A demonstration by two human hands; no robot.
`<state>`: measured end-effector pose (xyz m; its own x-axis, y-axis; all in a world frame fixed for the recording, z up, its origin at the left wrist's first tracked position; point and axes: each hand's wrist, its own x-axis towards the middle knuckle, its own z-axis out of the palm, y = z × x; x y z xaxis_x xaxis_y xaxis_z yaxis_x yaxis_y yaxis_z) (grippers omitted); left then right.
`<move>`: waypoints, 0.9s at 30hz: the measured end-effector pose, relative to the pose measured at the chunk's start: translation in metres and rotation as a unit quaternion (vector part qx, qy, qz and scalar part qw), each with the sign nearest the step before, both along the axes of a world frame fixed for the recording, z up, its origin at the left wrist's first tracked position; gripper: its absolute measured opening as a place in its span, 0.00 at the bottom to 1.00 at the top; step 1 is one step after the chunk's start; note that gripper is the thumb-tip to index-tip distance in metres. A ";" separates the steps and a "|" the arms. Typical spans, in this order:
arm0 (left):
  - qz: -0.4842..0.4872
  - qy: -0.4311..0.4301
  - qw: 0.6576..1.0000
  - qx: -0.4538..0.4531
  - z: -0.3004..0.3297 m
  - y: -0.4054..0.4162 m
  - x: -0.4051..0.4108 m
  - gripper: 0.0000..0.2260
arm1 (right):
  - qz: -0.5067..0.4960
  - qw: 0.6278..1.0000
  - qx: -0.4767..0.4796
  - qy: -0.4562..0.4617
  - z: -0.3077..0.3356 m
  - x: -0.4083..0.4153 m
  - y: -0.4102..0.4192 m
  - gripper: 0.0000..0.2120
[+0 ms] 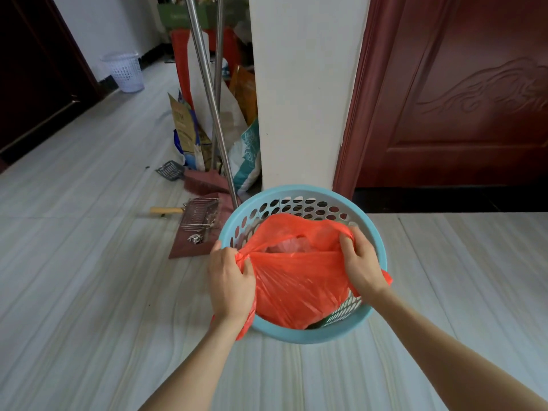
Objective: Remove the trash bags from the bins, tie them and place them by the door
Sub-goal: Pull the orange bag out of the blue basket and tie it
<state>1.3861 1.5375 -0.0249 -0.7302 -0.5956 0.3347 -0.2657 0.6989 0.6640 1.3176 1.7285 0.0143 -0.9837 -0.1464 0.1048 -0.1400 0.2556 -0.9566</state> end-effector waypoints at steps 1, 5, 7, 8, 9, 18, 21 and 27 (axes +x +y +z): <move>0.001 0.006 1.000 0.002 0.000 0.003 0.000 0.05 | 0.021 1.000 0.019 0.009 -0.002 0.000 -0.001 0.11; 0.005 0.020 1.000 0.008 -0.003 0.004 -0.003 0.05 | 0.101 0.993 0.065 0.019 -0.012 0.002 -0.004 0.13; 0.003 0.026 1.000 0.007 -0.004 0.003 -0.003 0.04 | 0.128 0.988 0.080 0.016 -0.012 0.000 -0.006 0.16; -0.001 0.028 1.000 0.005 -0.004 0.002 -0.002 0.03 | 0.138 0.986 0.089 0.020 -0.011 -0.001 -0.007 0.17; -0.004 0.030 1.000 0.005 -0.004 0.002 -0.001 0.01 | 0.143 0.984 0.098 0.026 -0.011 0.000 -0.008 0.17; 0.057 0.062 0.992 0.093 0.007 0.013 -0.013 0.12 | 0.073 0.995 -0.043 0.058 0.010 0.001 -0.036 0.12; 0.026 0.038 0.996 0.073 0.006 0.012 -0.004 0.10 | 0.004 0.999 -0.016 0.045 0.020 -0.015 -0.021 0.12; 0.000 0.007 0.998 0.068 0.032 0.009 -0.003 0.03 | -0.066 0.993 -0.093 -0.017 0.053 -0.026 0.001 0.12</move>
